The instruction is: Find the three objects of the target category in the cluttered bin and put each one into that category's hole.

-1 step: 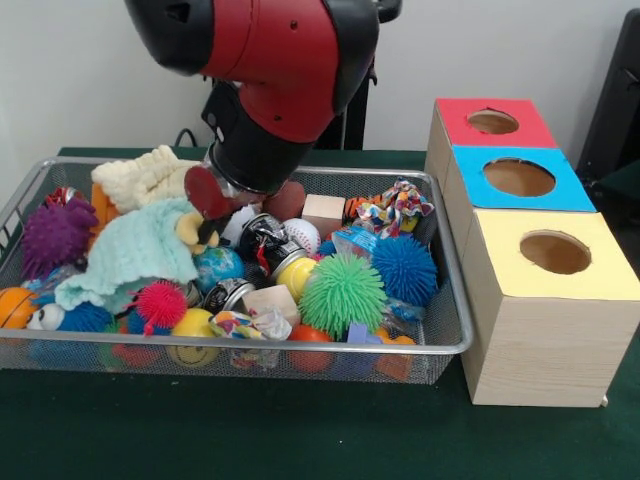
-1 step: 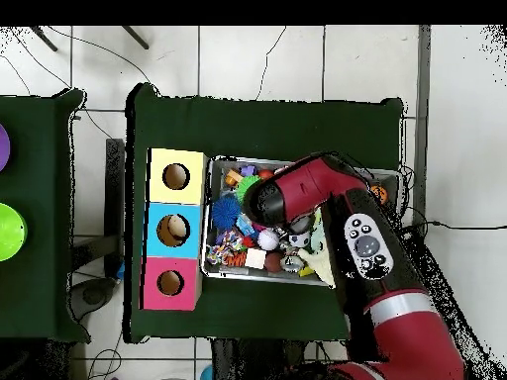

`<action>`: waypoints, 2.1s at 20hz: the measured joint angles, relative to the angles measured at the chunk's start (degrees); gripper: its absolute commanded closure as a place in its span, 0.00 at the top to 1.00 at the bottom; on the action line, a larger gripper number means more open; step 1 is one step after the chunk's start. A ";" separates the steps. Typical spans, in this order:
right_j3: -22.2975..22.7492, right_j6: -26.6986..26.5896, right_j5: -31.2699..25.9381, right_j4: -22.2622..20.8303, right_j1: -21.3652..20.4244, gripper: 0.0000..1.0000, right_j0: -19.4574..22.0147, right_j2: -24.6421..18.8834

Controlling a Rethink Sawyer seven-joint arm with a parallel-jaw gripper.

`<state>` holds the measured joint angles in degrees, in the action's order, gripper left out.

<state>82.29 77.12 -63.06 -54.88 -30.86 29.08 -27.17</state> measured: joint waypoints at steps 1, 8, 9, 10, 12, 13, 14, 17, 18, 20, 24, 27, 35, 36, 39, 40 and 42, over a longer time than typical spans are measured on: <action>0.68 -0.05 -0.14 1.94 -0.78 0.00 0.86 -0.67; 6.59 -2.74 -5.25 18.95 -9.05 0.00 9.94 -8.23; 7.27 -3.35 -6.26 20.91 -10.26 0.00 11.11 -9.35; 7.96 -3.97 -7.27 22.87 -11.47 0.00 12.28 -10.46; 8.78 -4.57 -8.31 25.05 -12.86 0.00 13.46 -11.77; 9.28 -4.91 -8.90 26.35 -13.70 0.00 14.16 -12.56; 9.76 -5.06 -9.27 27.50 -14.41 0.00 14.72 -13.30; 11.17 -5.10 -9.55 30.25 -15.89 0.00 15.78 -15.12; 11.80 -5.10 -9.53 31.24 -16.30 0.00 16.09 -15.81; 12.90 -5.10 -9.55 32.71 -16.76 0.00 16.52 -16.88; 16.08 -5.10 -9.53 36.11 -17.11 0.00 17.10 -19.34; 18.80 -5.10 -9.53 37.84 -17.08 0.00 17.02 -20.71; 22.28 -5.10 -9.51 38.32 -15.44 0.00 14.90 -21.18; 22.58 -5.10 -9.46 38.32 -15.08 0.00 14.49 -21.19; 23.11 -5.10 -8.45 38.31 -13.92 0.00 13.35 -21.17; 23.17 -5.10 -7.84 38.32 -13.56 0.00 13.03 -21.18; 23.22 -5.10 -5.61 38.31 -12.53 0.00 12.15 -21.17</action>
<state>105.51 72.02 -68.67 -16.57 -43.38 41.24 -48.34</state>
